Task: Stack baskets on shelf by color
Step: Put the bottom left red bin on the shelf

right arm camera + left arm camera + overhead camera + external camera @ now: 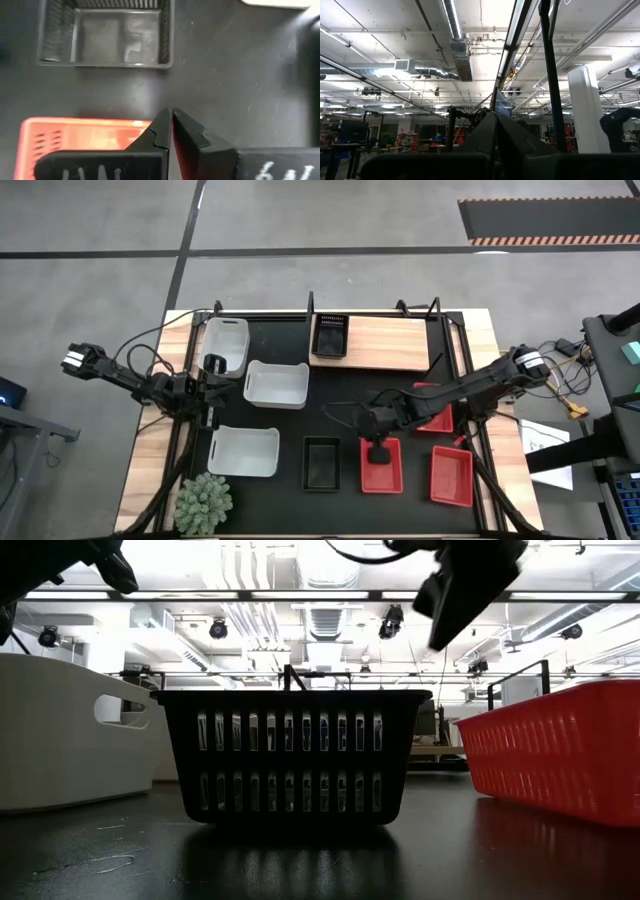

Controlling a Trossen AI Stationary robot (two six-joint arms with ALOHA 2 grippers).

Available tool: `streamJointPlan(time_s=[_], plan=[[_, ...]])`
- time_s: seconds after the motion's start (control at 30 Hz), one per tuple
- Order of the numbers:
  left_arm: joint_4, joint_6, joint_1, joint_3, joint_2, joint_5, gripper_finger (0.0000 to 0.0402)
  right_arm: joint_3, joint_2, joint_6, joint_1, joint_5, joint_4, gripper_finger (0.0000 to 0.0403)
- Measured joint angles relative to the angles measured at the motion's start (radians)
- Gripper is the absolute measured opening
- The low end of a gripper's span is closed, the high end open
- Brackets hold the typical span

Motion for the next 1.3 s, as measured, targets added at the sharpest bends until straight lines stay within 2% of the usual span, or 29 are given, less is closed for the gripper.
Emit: streamJointPlan(time_s=[0.13, 0.33, 0.47, 0.6, 0.77, 1.03, 1.3], plan=[[0.0, 0.0, 0.0, 0.0, -0.001, 0.0, 0.0, 0.0, -0.023, 0.121, 0.033, -0.023, -0.008, 0.0031], [0.003, 0.0, 0.0, 0.0, -0.001, 0.0, 0.0, 0.011, -0.03, 0.244, 0.109, -0.041, -0.008, 0.0097], [0.004, 0.004, 0.0, 0.0, 0.0, 0.0, 0.0, 0.071, 0.014, 0.305, 0.167, -0.04, -0.005, 0.0141], [0.008, 0.0, 0.0, 0.0, -0.001, 0.0, 0.0, 0.147, 0.074, 0.352, 0.24, -0.046, -0.005, 0.0166], [0.031, -0.001, 0.0, 0.0, -0.001, 0.0, 0.0, 0.199, 0.135, 0.444, 0.333, -0.067, -0.011, 0.0164], [0.03, -0.082, 0.0, 0.0, 0.002, 0.012, 0.0, 0.2, 0.22, 0.555, 0.445, -0.041, -0.03, 0.014], [0.038, -0.16, 0.0, 0.0, 0.064, 0.201, 0.0, 0.198, 0.291, 0.592, 0.456, -0.036, -0.102, 0.0137]])
